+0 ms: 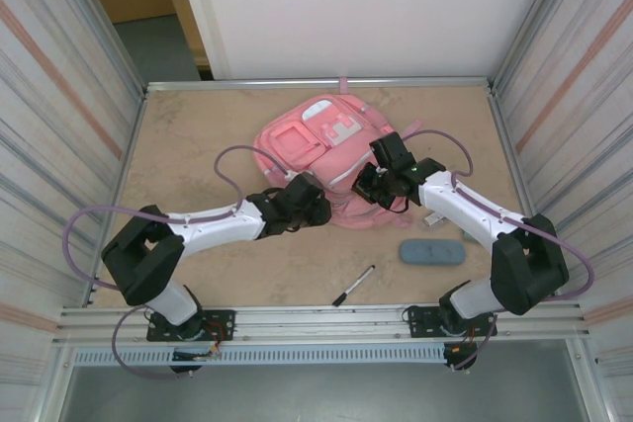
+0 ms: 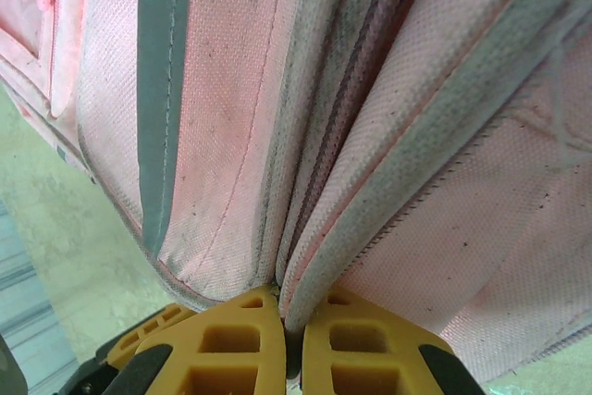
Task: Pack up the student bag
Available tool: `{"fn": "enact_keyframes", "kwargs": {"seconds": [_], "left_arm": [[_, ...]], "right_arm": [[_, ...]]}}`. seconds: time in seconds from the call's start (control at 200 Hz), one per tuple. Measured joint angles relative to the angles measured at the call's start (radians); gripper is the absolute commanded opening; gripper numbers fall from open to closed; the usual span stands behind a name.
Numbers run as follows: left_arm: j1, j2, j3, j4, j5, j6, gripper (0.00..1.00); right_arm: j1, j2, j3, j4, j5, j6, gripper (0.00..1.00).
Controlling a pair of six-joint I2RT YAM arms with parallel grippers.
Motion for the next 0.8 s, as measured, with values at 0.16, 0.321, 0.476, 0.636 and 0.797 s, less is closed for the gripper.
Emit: {"fn": "enact_keyframes", "kwargs": {"seconds": [0.16,0.321,0.476,0.636,0.797], "left_arm": [[0.015,-0.002,-0.008,0.023,0.045,0.108,0.14],[0.016,-0.002,-0.008,0.031,0.067,0.227,0.00],[0.042,-0.018,-0.019,0.050,0.107,0.336,0.00],[0.104,-0.086,-0.091,0.114,0.194,0.431,0.03],[0.160,-0.174,-0.177,0.163,0.261,0.497,0.32]], "right_arm": [[0.000,0.000,0.000,0.000,-0.002,0.000,0.00],[0.000,0.000,0.000,0.000,-0.003,0.000,0.00],[0.000,0.000,0.000,-0.001,-0.003,0.000,0.00],[-0.001,0.000,0.000,-0.003,-0.005,-0.002,0.00],[-0.008,0.000,0.000,-0.004,-0.014,-0.002,0.00]]}}
